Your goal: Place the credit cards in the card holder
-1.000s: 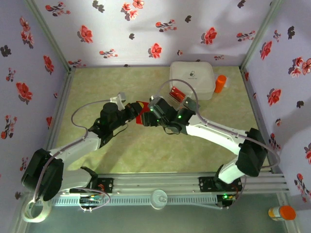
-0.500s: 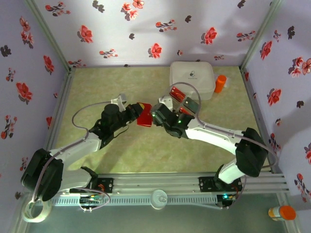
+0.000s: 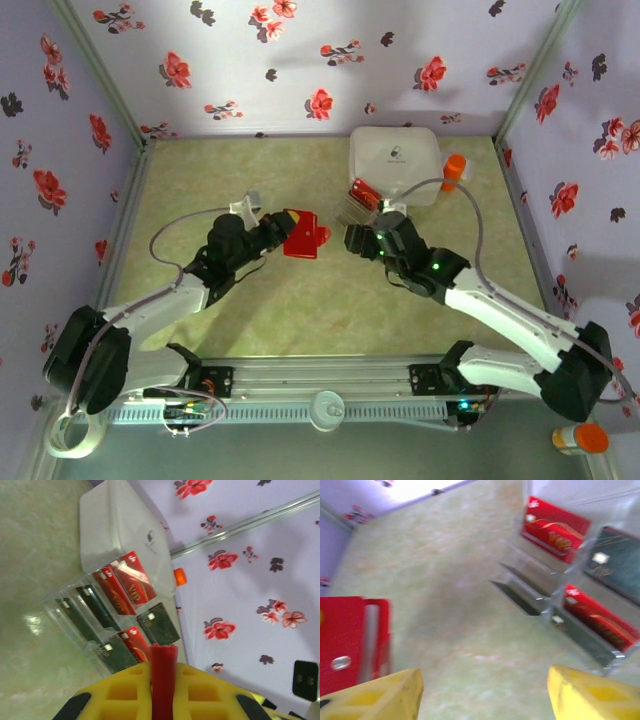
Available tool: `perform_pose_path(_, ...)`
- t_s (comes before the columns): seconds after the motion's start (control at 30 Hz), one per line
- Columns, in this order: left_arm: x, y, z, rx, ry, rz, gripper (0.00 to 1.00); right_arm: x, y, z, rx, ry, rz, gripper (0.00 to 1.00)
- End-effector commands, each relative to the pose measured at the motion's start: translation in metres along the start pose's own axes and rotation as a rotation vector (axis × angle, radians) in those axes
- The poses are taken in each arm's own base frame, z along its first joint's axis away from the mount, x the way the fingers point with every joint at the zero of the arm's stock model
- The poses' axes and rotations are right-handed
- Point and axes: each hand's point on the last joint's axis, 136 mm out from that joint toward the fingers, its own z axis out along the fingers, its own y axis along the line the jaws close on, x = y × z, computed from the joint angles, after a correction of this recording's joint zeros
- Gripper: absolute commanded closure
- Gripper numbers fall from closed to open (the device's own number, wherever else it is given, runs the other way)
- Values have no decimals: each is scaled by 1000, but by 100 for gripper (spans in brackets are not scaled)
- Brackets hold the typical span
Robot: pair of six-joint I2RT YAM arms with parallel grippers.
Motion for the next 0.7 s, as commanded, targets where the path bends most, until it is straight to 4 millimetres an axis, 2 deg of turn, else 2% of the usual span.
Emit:
perform_pose_path(0.0, -14, -22, 2, 144, -36, -50, 100, 7, 43, -5, -268, 50, 139, 29)
perform_pose_path(0.2, -25, -32, 6, 243, -65, -148, 100, 0, 80, 7, -427, 77, 240, 27)
perform_pose_path(0.43, -29, -38, 7, 290, -74, -195, 100, -11, 89, 26, -442, 61, 255, 28)
perform_pose_path(0.53, -30, -40, 6, 309, -77, -212, 100, -16, 90, 32, -483, 54, 290, 35)
perform_pose_path(0.67, -31, -41, 8, 335, -79, -240, 100, -24, 88, 34, -540, 36, 346, 51)
